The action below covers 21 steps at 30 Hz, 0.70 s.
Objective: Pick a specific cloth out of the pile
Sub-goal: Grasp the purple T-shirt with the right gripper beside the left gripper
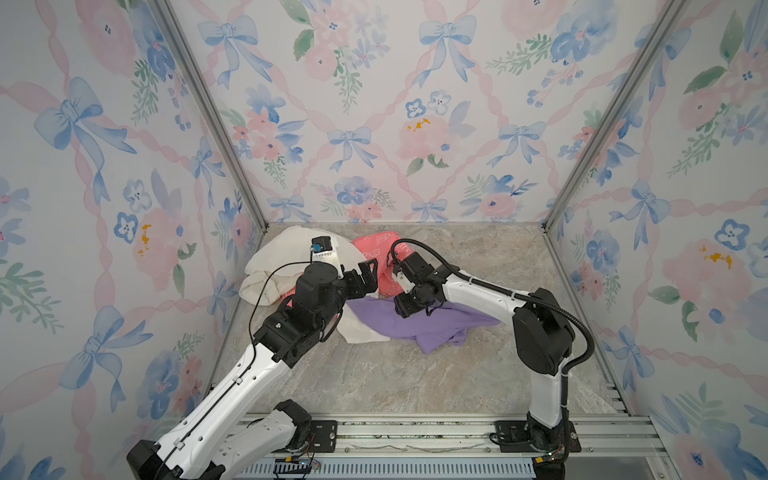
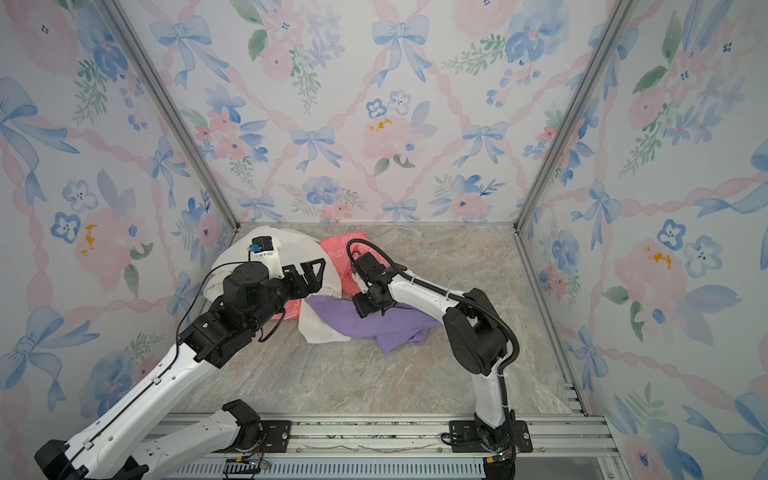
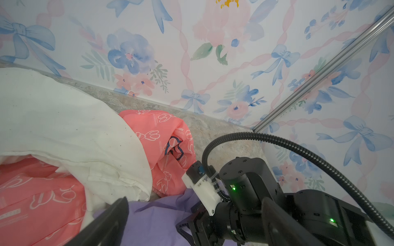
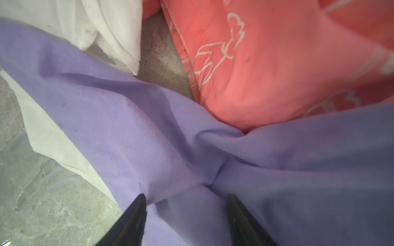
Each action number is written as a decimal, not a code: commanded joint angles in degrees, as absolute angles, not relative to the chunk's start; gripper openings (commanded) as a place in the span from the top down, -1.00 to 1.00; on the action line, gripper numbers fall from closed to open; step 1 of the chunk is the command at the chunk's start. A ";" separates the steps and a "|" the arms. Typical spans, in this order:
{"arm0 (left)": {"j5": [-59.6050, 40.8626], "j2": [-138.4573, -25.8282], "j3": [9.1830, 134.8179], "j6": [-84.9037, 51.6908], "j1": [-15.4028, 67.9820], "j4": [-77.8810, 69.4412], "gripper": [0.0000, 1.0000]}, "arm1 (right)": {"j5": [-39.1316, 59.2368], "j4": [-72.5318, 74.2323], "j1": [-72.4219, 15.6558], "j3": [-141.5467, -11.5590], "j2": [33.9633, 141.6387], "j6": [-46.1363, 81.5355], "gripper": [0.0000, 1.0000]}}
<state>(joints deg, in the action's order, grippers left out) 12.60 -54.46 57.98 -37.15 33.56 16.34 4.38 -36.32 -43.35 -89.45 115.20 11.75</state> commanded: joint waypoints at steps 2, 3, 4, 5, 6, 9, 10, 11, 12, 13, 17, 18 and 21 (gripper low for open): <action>10.83 -54.93 57.34 -36.05 32.44 15.82 -0.96 | 5.56 -36.53 -44.43 -91.66 117.40 12.08 -0.07; 10.64 -54.93 57.35 -36.03 32.27 15.81 -0.96 | 5.69 -36.43 -44.55 -91.76 117.62 12.11 0.00; 10.53 -54.94 57.26 -35.95 32.10 15.80 -0.96 | 5.94 -36.35 -44.60 -91.91 117.92 12.19 0.10; 10.38 -54.84 57.22 -35.92 31.93 15.81 -0.96 | 6.06 -36.38 -44.71 -92.03 118.18 12.21 0.18; 10.22 -54.68 57.12 -35.89 31.76 15.75 -0.96 | 6.07 -36.55 -44.81 -92.18 118.40 12.23 0.27; 9.86 -54.28 56.70 -35.94 31.05 15.81 -0.96 | 6.11 -36.82 -44.79 -92.67 118.58 12.27 0.59; 9.78 -54.09 56.61 -35.89 30.81 15.82 -0.96 | 6.00 -36.89 -44.79 -92.77 118.25 12.15 0.70; 9.77 -53.97 56.52 -35.87 30.69 15.77 -0.96 | 5.83 -36.87 -44.75 -92.90 117.86 12.09 0.73; 9.76 -53.82 56.38 -35.95 30.51 15.80 -0.96 | 5.64 -36.88 -44.75 -92.99 117.25 11.76 0.76; 9.67 -53.63 56.21 -35.92 30.28 15.81 -0.96 | 5.31 -36.78 -44.82 -92.99 116.41 11.43 0.77; 9.43 -53.31 55.97 -35.79 29.64 15.81 -0.96 | 3.07 -36.41 -44.65 -92.95 111.93 9.61 0.87; 9.54 -53.33 55.93 -35.71 29.54 15.78 -0.96 | 2.62 -36.13 -44.47 -92.71 110.53 9.21 0.91; 9.58 -53.31 56.14 -35.30 29.27 15.72 -0.96 | 2.94 -34.83 -43.41 -91.70 105.77 8.16 1.00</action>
